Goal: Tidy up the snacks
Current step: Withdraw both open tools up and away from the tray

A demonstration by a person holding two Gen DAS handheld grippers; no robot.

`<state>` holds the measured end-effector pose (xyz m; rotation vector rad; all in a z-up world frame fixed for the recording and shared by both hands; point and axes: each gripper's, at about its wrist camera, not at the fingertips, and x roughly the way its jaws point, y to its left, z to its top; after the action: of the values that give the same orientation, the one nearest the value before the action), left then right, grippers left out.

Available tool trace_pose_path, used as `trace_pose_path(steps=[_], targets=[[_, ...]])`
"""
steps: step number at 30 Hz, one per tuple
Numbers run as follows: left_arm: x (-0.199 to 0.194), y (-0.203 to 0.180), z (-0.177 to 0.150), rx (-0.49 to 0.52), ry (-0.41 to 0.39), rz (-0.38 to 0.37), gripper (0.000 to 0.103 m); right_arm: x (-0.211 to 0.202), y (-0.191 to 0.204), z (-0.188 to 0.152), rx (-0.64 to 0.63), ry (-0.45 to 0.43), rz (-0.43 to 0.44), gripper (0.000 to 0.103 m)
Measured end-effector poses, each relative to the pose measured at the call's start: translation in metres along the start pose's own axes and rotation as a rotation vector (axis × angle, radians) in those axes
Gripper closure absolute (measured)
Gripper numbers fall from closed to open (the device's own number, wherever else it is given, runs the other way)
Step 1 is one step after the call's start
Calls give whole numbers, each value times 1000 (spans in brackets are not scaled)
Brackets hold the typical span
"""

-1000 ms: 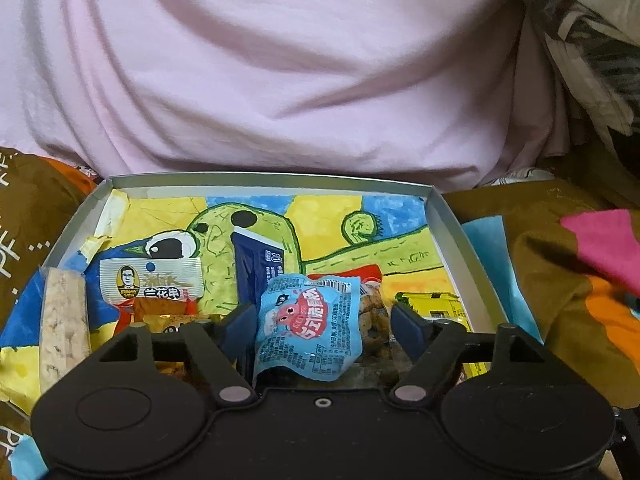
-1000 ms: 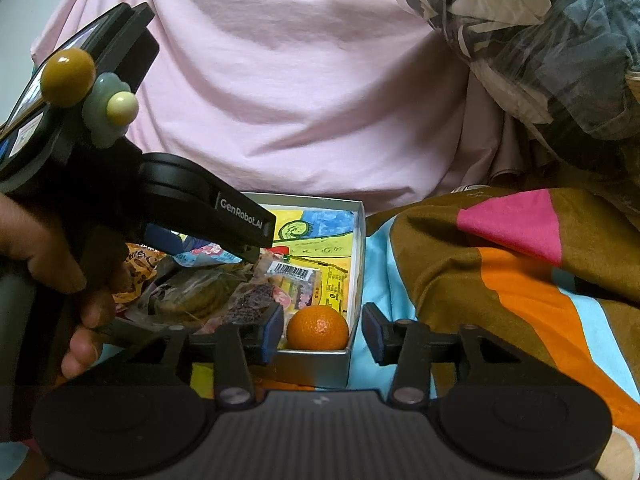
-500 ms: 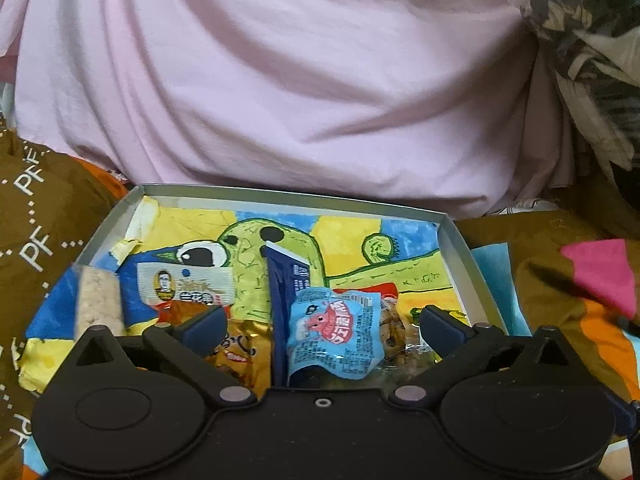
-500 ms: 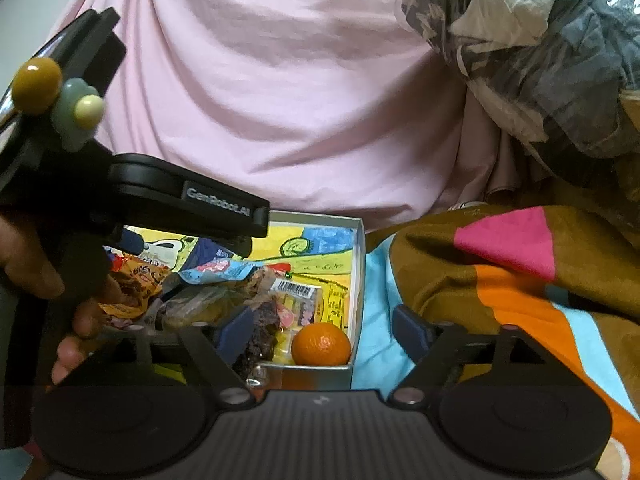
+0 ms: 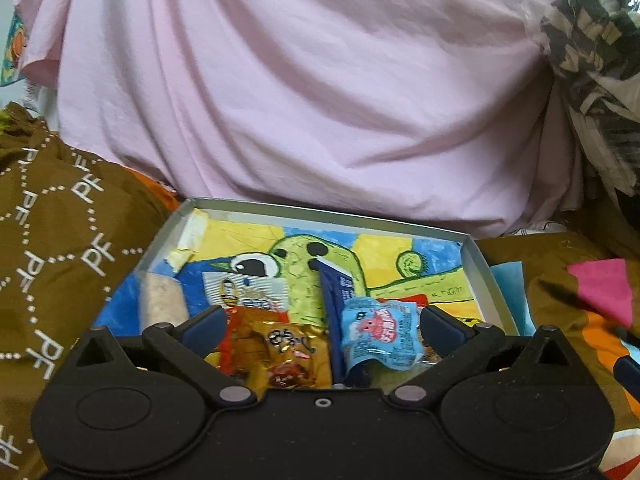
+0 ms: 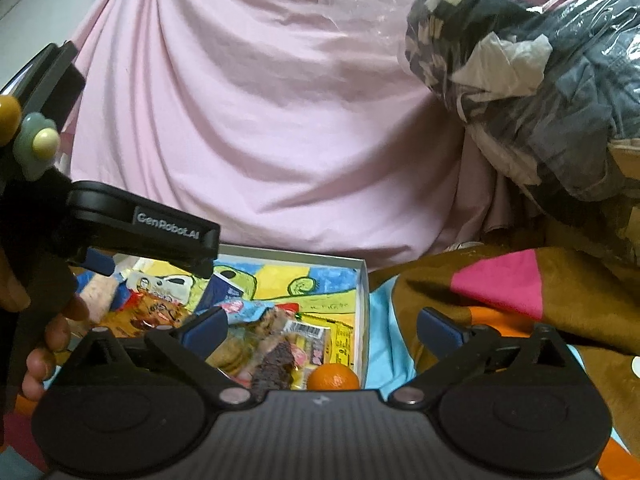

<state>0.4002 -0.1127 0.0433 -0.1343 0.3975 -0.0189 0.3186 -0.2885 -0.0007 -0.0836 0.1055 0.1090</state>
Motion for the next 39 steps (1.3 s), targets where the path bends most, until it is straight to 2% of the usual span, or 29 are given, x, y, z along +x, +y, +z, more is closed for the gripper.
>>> trace_pose_path(steps=[10,20,29,39], targets=[[-32,28,-10,-39,-10,33,1,-18,5,7,27,-2,8,0],[-61,33,-12,-32,-47,62,1,-32,6,13,40,-12,22,0],[-93,39,-26,-32,-77,79,1,-53,-8,17,129,-7,70,0],[-137,53,-40,-47,-113,94,1,-85,10,19,81,-24,85,0]])
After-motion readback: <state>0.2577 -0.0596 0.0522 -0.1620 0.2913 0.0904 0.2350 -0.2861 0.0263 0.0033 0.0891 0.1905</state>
